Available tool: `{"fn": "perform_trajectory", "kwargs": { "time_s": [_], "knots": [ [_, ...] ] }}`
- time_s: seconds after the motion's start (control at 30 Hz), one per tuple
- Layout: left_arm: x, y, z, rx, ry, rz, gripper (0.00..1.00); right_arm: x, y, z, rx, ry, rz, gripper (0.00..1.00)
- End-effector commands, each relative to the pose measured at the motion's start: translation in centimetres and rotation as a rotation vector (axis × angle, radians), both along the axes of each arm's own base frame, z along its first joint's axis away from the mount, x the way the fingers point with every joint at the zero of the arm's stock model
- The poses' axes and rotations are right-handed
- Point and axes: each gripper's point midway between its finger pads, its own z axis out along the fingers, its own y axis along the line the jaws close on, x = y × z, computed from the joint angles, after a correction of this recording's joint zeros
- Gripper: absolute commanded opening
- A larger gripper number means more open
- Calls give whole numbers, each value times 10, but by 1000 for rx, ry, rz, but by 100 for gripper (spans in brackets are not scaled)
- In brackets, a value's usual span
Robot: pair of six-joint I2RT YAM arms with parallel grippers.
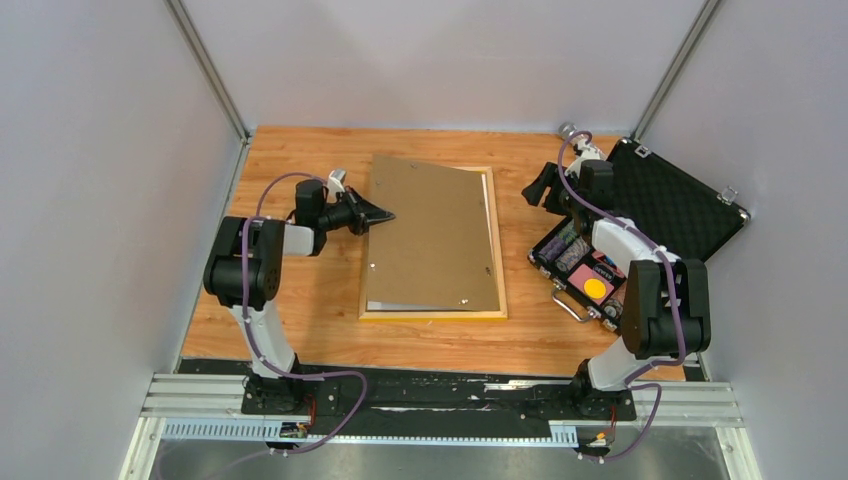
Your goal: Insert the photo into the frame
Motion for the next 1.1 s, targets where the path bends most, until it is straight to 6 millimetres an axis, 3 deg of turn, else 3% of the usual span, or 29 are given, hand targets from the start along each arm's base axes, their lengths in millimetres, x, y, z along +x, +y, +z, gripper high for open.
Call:
{"fn": "perform_trajectory", "kwargs": {
  "time_s": [0.0, 0.43, 0.67, 1.07],
  "knots": [
    [1, 5, 31, 5, -105, -23, 0, 7, 1, 15, 6, -62, 6, 66],
    [3, 9, 46, -33, -136, -29, 0, 8, 2, 11, 9, -52, 7, 66],
    [3, 5, 66, -98, -187, -48, 0, 9, 2, 7, 10, -45, 8, 66],
    [2, 3, 56, -79, -157, -49, 0, 9, 2, 5, 7, -41, 7, 66]
  ]
}}
